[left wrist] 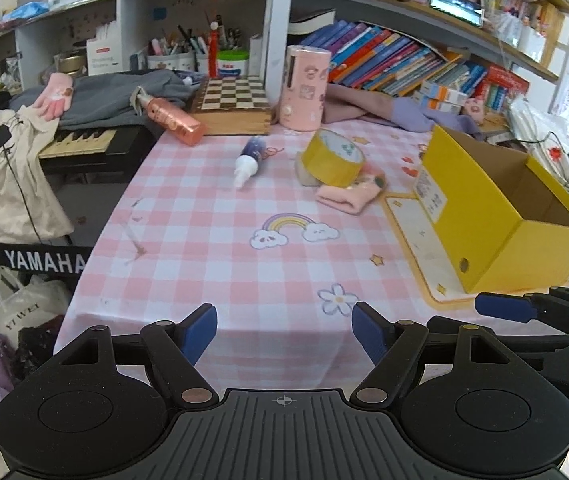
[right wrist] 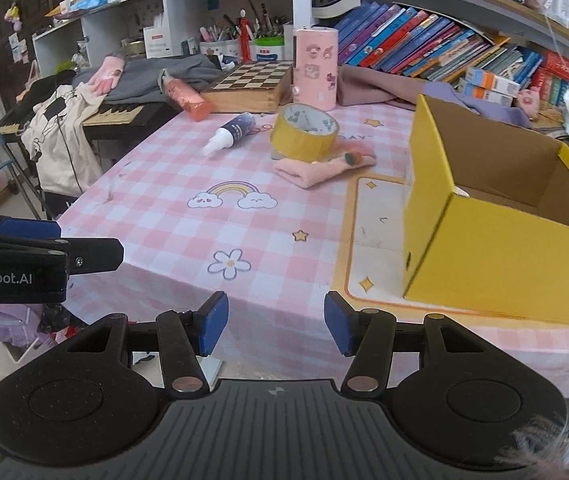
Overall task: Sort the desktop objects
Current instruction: 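Move both open tools toward the tape roll and spray bottle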
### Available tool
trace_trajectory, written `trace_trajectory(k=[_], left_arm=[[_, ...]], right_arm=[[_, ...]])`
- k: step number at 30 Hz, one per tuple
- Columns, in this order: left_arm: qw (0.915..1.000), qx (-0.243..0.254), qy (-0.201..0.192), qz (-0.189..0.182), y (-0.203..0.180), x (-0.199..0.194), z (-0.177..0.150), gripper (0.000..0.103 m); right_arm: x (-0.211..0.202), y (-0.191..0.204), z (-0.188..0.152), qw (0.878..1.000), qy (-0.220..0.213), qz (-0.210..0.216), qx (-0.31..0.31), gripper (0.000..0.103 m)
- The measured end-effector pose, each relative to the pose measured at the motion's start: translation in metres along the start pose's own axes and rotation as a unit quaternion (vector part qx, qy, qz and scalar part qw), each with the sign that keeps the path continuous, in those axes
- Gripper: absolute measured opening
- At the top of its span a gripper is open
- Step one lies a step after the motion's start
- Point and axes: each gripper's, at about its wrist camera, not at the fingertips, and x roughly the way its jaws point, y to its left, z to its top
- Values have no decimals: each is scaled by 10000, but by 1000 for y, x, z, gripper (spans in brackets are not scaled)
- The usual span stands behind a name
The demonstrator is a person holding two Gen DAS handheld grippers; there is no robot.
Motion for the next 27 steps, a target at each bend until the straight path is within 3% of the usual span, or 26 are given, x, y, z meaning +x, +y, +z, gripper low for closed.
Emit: trace_trajectory(k=[27], left_arm=[[9991,-37,-62,429,8,103,100,77]], right_arm=[[112,-34,91,9999,112,44,-37,57]])
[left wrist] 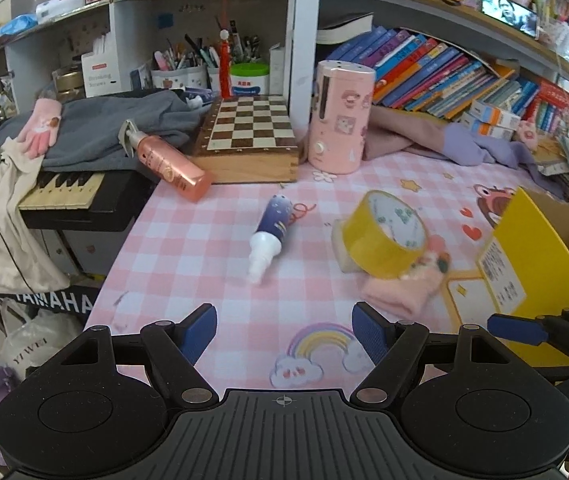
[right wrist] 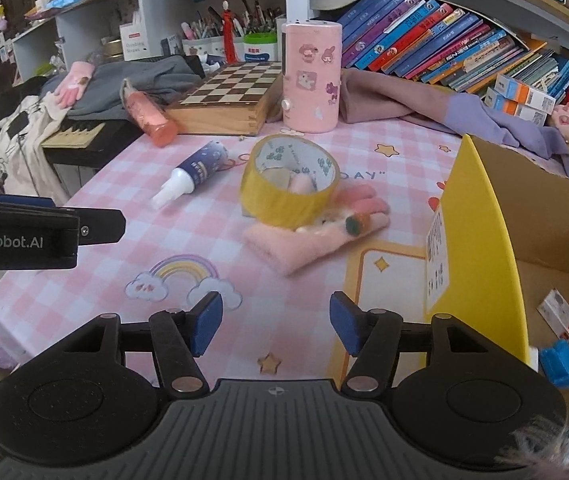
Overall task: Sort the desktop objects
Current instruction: 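Move both open tools toward the tape roll and spray bottle, then close the left tool on the spray bottle while the right tool grasps the tape roll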
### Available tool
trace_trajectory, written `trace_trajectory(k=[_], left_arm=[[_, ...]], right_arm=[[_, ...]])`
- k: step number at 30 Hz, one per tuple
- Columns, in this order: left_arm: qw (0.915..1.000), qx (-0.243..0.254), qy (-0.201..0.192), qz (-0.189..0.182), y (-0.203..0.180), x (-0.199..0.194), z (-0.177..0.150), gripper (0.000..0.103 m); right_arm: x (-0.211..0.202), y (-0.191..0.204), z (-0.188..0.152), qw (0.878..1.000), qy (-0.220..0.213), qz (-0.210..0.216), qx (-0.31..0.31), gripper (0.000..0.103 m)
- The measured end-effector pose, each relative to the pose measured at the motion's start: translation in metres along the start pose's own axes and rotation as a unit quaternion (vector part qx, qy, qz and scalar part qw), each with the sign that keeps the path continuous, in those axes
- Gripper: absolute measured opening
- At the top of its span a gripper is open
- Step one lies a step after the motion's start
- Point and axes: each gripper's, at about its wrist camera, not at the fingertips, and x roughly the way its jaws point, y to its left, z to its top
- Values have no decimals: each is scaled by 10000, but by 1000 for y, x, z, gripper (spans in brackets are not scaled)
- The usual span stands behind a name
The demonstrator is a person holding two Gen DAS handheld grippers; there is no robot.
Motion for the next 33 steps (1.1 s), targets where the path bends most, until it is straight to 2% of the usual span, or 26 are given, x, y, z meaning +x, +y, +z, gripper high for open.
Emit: trace_trajectory(k=[3,6,13,17,20,26,31,33], left_arm=[[10000,-56,-22,11,2,9,10,77],[10000,-23,-34,24,2,20,21,77],[9999,-7,73,154,11,62,38,77],[9991,207,171,322,13,95,49,77],[9989,322,289,181,17,118,56,77],[9984,90,548,-127,28,149,63,76],[9963,360,748,-213,23,168,65,75],[9954,476,806,-193,20,172,64,71]], right_arm=[[10,-4,10,10000,-18,2,93,58],[21,-8,23,9998,-48,0,197,63],[51,-21,52,9987,-35,53,512,82],[70,-26,64,9977,111,43,672,82],[82,-28,71,9970,158,69,760,83],[102,-30,79,9961,321,216,799,85],[114,-32,85,9950,403,303,859,88],[118,-31,88,9950,424,324,839,88]])
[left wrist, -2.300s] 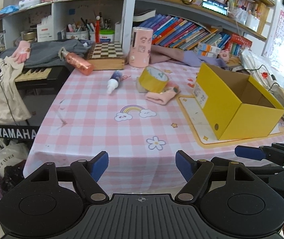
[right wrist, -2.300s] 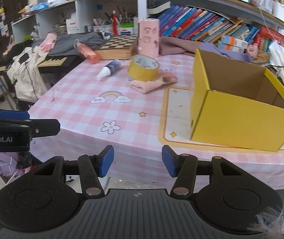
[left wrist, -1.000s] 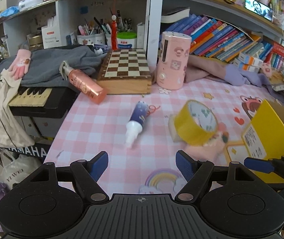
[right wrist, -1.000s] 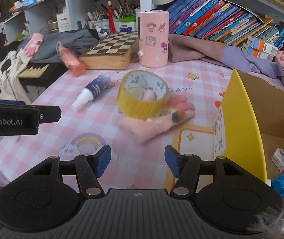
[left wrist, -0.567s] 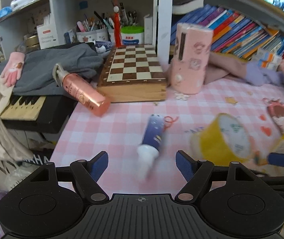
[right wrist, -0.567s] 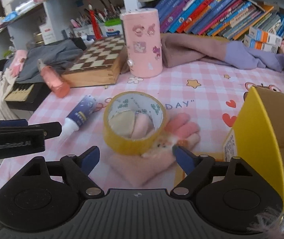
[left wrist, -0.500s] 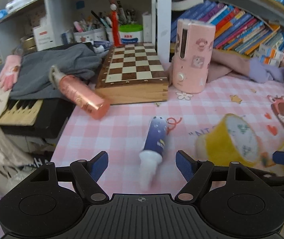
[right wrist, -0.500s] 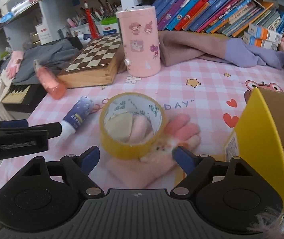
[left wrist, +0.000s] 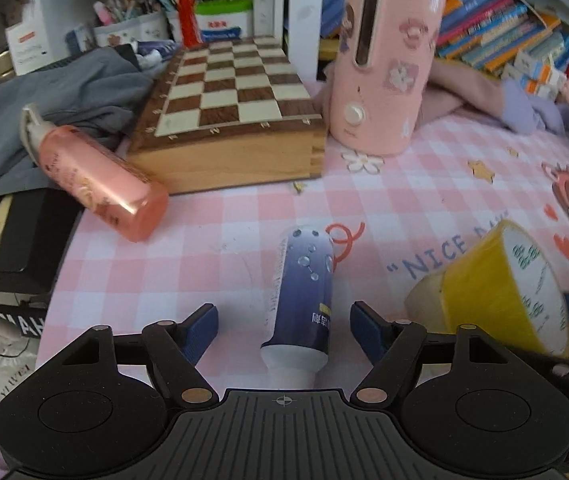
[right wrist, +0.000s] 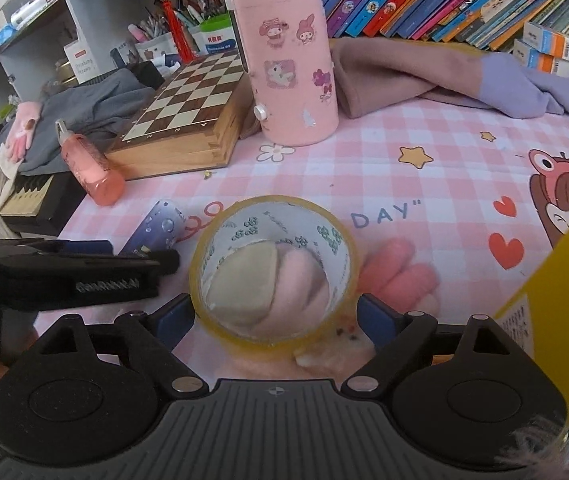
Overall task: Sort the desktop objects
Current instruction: 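Close the left tool on the spray bottle while the right tool grasps the tape roll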
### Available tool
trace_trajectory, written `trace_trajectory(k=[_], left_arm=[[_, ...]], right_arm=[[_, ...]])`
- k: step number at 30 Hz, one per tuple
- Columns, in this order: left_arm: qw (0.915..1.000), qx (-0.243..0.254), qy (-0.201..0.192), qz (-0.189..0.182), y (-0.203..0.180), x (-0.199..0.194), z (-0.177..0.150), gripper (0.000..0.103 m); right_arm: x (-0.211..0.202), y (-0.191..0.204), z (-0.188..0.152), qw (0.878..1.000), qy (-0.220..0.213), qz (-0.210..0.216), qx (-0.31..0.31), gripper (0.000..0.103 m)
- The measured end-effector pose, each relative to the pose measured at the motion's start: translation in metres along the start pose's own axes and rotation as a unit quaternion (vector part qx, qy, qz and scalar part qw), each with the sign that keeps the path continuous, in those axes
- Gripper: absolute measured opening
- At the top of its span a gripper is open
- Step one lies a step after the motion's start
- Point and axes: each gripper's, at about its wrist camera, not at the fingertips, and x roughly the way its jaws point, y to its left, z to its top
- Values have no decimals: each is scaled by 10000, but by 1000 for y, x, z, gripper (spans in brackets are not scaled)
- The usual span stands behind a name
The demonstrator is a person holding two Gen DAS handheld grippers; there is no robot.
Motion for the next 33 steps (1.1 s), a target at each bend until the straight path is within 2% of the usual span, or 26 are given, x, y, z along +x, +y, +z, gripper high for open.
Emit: trace_trajectory(k=[2,5,9,16,25,33], left_arm=[[9999,113,4,38,-3,0,1,69],[9999,118,-30,48,-3,0,3,56],[9999,63,-97,-40,0,-2,3,31],[9992,-308,-222,-154,6,-18,-1,31],[9969,-556,-390,-397,5,-62,-15,31],[9904,-1082,-588,-627,12,-106,-33,31]], right_arm=[[3,1,3,10000,-14,12,-20,88],[8,0,7,10000,-19,41,-11,88],[11,1,9,10000,-38,34,-51,87],[2,2,7,9995,-256,-7,-161,86],[-28,-1,5,9981,-601,-74,-151,86],[-64,-1,-8,9959,-868,-120,-223,86]])
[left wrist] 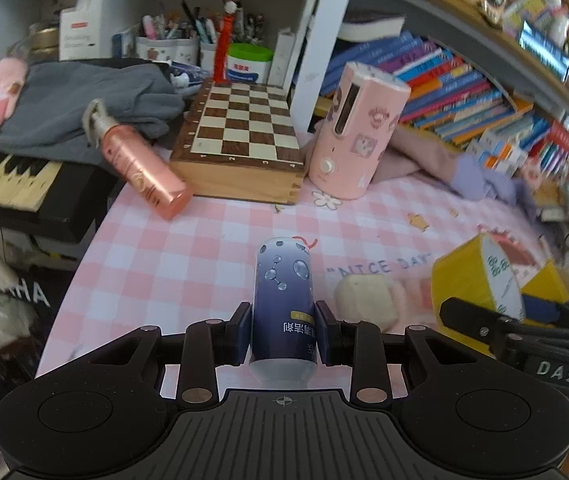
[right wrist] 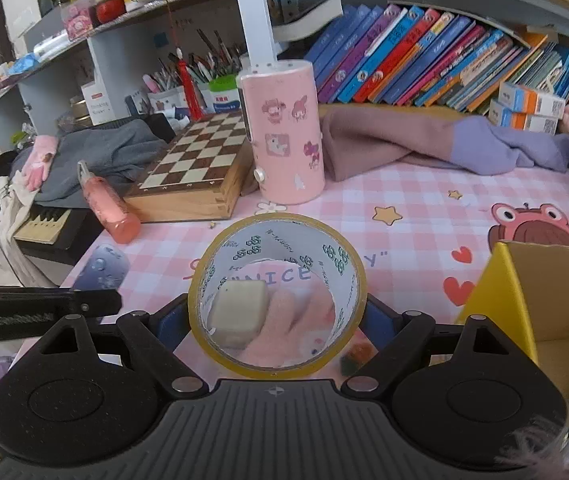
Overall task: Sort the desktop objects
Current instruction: 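Close the left tool on the spray bottle while the right tool grasps the tape roll, then lift the spray bottle and tape roll and carry both toward the yellow box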
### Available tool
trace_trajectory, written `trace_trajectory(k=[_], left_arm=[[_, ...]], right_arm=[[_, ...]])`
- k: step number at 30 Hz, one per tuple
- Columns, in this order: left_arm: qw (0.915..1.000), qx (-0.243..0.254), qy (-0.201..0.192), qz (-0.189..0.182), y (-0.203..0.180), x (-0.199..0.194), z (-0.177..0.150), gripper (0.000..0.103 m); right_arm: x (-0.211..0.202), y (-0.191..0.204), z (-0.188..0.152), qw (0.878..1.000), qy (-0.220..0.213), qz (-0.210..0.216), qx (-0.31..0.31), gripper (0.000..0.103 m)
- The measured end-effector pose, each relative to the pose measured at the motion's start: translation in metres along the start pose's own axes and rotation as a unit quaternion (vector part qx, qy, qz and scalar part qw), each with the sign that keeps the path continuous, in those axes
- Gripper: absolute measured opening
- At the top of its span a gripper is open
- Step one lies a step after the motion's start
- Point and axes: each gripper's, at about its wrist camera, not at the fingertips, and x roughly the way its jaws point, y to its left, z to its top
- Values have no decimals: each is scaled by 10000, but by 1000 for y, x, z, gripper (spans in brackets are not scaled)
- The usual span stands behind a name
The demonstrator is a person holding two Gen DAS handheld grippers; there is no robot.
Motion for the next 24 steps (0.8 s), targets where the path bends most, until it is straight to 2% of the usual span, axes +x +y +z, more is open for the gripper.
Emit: trace_trajectory(k=[10,24], left_arm=[[9991,-198,-301,-216,-7,-50,-17,31],[9978,-197,-388,-490,-16,-95,-52,31]], right_arm=[[-42,2,-10,9995,-266,46,-135,86],[-85,14,-39,9990,-215,154,-358,86]])
